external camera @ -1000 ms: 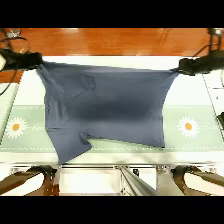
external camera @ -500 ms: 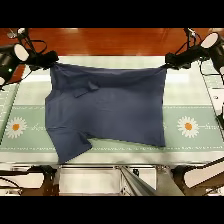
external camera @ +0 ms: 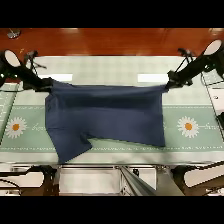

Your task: Fold the shirts.

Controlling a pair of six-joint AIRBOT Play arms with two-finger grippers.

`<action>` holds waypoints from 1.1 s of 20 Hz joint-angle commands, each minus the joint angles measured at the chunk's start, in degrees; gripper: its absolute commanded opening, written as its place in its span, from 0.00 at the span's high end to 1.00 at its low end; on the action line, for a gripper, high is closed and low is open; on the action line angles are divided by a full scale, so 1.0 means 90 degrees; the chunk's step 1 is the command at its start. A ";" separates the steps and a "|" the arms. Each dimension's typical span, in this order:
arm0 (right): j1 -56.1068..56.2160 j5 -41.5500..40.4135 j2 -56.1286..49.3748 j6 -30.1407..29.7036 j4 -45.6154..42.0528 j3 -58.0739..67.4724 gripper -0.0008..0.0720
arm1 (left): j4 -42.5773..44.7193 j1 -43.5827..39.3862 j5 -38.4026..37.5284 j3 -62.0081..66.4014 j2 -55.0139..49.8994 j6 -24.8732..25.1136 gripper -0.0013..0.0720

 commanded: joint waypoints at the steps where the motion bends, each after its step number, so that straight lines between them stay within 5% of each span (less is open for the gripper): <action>1: 0.0097 -0.0153 0.0027 0.0039 0.0029 -0.0818 0.53 | -0.0066 0.0126 -0.0134 -0.0624 0.0005 0.0214 0.67; 2: 0.0063 -0.0061 0.0053 0.0036 0.0044 -0.0809 0.12 | -0.0046 0.0194 -0.0240 -0.0595 0.0012 0.0192 0.08; 3: -0.0010 0.0024 0.0138 0.0066 0.0034 -0.0811 0.13 | 0.0000 0.0284 -0.0442 -0.0544 0.0027 0.0095 0.02; 6: -0.0437 0.0260 0.0707 0.0080 -0.0097 -0.0901 0.13 | -0.0027 0.0721 -0.1003 -0.0663 0.0299 0.0075 0.02; 9: -0.1005 -0.0481 0.1892 0.0027 -0.0141 -0.2030 0.13 | -0.0134 0.1452 -0.1093 -0.1525 0.1054 0.0211 0.02; 16: -0.1069 -0.2227 0.4391 -0.0699 0.1671 -0.5965 0.13 | -0.2074 0.3876 -0.0964 -0.4291 0.2183 0.1314 0.02; 22: -0.0243 -0.2652 0.4517 -0.0682 0.2057 -0.6504 0.13 | -0.3288 0.3597 -0.0136 -0.5209 0.2178 0.2152 0.02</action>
